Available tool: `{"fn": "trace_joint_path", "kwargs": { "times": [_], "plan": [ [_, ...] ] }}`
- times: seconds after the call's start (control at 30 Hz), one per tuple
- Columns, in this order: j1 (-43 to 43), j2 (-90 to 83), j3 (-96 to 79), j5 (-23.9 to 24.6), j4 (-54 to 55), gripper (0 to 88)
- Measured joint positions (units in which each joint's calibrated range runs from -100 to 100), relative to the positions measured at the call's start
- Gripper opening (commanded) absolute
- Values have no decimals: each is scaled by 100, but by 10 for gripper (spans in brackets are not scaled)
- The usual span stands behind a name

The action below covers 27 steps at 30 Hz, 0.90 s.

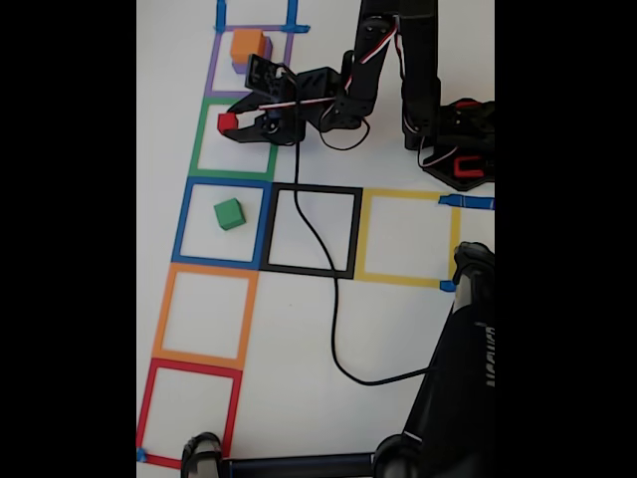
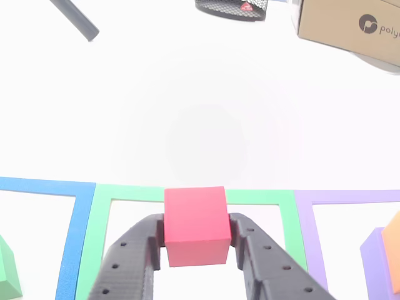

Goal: Tower of hanoi

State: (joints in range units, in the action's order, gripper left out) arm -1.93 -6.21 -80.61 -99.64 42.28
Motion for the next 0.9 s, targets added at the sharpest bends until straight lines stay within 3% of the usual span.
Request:
{"fn": "trace_joint_path", "kwargs": {
  "times": [0.23, 0.43, 0.7, 0.9],
  "plan": [
    [47, -2415, -186, 0, -2289, 9],
    [316, -4610, 142, 0, -5135, 8],
    [971, -5454, 3479, -36, -9698, 4],
    [1592, -5437, 6215, -36, -12108, 6]
  ]
}}
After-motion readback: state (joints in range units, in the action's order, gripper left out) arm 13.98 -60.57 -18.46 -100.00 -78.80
